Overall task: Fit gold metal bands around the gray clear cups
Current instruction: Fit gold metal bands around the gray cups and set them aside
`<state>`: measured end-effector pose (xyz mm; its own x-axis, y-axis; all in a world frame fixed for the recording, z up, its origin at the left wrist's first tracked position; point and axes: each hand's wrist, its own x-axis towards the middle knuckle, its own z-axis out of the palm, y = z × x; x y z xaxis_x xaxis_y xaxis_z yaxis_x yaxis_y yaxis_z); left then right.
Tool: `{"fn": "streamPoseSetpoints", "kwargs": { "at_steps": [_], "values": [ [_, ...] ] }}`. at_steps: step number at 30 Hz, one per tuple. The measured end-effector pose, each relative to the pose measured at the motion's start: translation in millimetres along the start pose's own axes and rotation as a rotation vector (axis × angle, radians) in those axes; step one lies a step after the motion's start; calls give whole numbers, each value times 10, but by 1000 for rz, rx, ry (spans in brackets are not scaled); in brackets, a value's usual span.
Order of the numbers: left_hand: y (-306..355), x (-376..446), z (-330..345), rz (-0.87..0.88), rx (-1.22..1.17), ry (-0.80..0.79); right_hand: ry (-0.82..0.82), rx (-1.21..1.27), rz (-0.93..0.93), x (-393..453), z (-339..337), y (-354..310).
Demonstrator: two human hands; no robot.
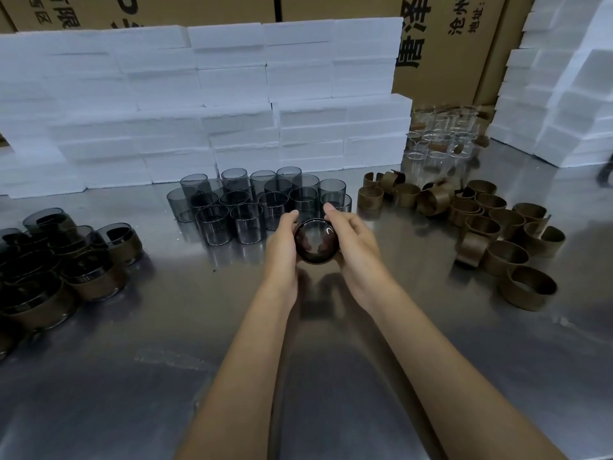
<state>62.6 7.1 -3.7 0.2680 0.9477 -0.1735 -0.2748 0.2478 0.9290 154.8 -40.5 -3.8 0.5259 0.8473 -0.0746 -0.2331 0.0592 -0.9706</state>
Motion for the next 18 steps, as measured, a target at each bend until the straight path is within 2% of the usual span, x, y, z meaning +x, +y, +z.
{"fn": "streamPoseSetpoints", "kwargs": {
  "at_steps": [2, 5, 9, 18],
  "values": [
    [45, -28, 22, -70, -125, -96, -2, 165, 124, -43, 9, -44],
    [-22, -57, 70, -114, -61, -167, 35, 290, 247, -73, -17, -63],
    [-54, -52, 129, -75, 25, -78, -23, 291, 245, -88, -32, -44],
    [-68, -123, 159, -45, -87, -59, -60, 340, 243, -82, -35, -39]
  ]
}}
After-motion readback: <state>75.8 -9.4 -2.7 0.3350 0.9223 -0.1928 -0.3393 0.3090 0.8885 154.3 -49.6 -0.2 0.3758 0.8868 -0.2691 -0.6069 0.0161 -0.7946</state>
